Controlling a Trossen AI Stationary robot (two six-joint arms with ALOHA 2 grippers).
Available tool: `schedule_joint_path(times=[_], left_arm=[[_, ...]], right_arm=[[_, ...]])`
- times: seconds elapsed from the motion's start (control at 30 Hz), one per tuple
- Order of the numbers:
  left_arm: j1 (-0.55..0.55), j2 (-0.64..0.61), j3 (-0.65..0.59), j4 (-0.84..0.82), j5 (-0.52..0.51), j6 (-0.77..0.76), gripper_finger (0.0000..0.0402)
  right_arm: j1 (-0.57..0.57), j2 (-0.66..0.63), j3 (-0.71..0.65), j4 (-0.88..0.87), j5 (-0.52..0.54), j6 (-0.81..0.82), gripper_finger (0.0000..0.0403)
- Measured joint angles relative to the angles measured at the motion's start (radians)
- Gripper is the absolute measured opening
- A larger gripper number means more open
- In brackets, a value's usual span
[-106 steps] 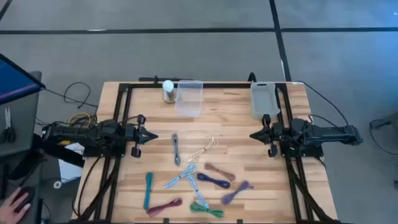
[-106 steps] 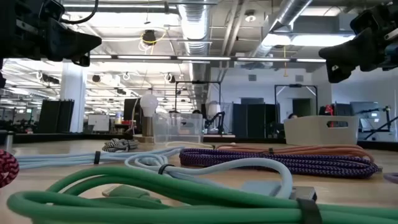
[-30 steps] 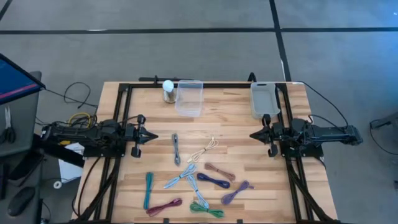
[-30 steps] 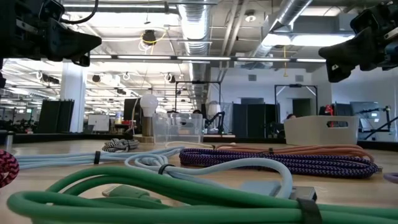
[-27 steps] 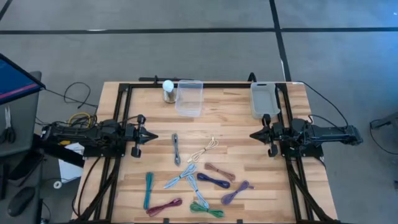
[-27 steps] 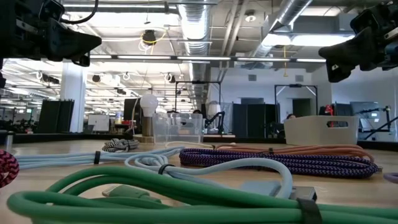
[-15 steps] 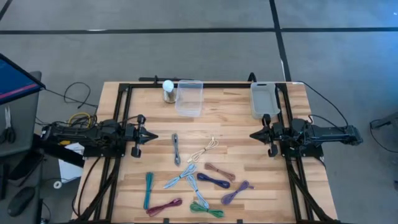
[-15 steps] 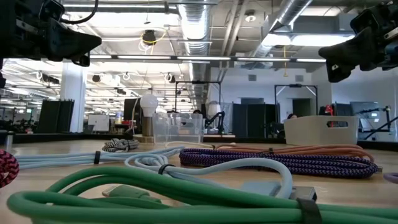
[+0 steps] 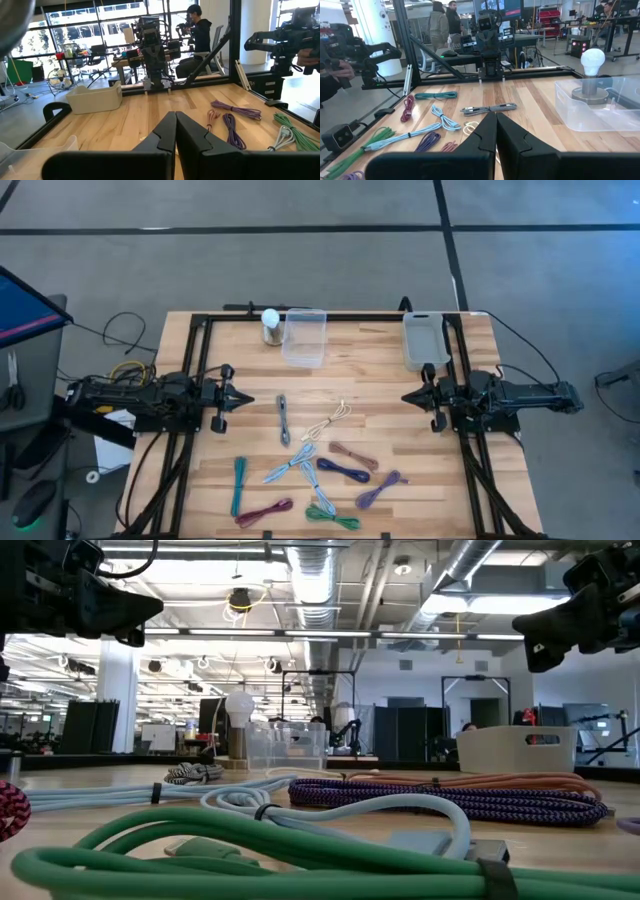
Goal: Pick & Place USB Port
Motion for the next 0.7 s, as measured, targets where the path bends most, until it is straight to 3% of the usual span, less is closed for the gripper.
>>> schedule_joint_path(times=[0.47,0.7], left_arm=[[0.000,0.000,0.000,0.016,0.000,-0.021,0.0010],[0.000,0.003,0.000,0.048,0.000,-0.086,0.0010]], right_arm=[[0.000,0.000,0.000,0.018,-0.001,0.105,0.0000],[0.000,0.000,0.000,0.087,-0.001,0.076,0.0000]])
